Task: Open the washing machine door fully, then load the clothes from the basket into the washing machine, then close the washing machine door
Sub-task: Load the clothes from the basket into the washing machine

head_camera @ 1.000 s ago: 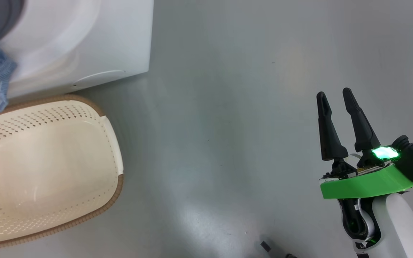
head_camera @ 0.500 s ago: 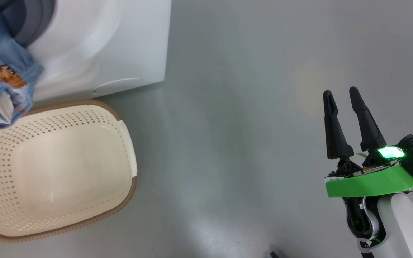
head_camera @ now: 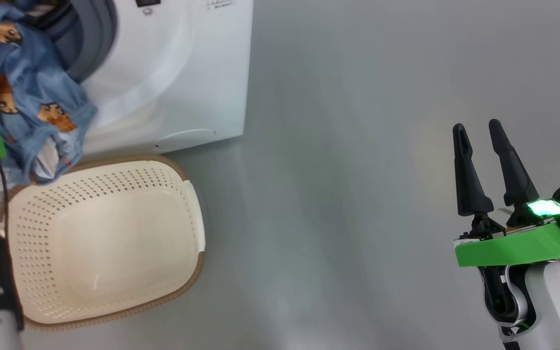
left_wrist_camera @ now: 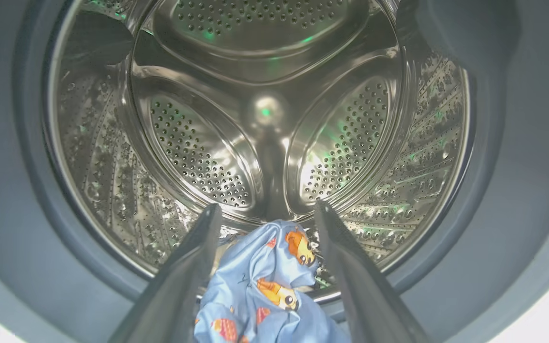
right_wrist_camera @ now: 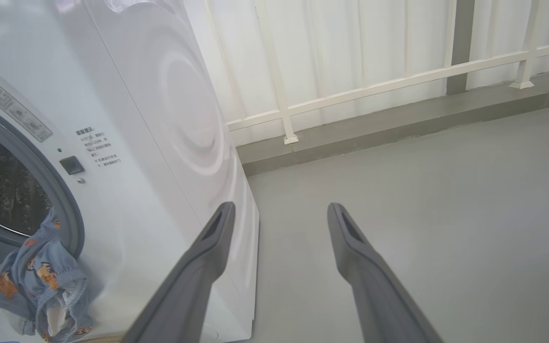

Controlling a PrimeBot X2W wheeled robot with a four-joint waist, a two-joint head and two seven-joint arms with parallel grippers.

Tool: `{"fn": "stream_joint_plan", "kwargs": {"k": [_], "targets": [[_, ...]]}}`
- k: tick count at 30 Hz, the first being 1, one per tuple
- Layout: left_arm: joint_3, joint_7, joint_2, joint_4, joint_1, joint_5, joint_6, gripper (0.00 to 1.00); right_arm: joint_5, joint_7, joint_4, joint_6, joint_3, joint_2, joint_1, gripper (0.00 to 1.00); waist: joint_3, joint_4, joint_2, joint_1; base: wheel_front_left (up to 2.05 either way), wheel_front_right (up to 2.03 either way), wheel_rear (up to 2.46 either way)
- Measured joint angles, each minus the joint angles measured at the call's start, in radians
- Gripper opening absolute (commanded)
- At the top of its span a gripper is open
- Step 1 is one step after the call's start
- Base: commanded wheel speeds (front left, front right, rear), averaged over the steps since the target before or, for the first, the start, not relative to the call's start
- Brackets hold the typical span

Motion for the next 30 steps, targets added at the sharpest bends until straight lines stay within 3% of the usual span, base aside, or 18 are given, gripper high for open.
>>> {"fn": "stream_joint_plan", "kwargs": {"k": [11,30], "targets": [[-0.008,0.0,-0.054,-0.094,0.242,0.015,0.0,1.0,0.0,0.0,0.026,0.0,-0.01,-0.051,0.072,1.0,-0.11,0.043,0.0,0.0,0.0,0.0,0.0],[-0.047,0.0,-0.082,-0.211,0.601,0.012,0.0,1.0,0.0,0.0,0.039,0.0,-0.049,-0.091,0.214,1.0,-0.29,0.128,0.0,0.0,0.0,0.0,0.0]]}}
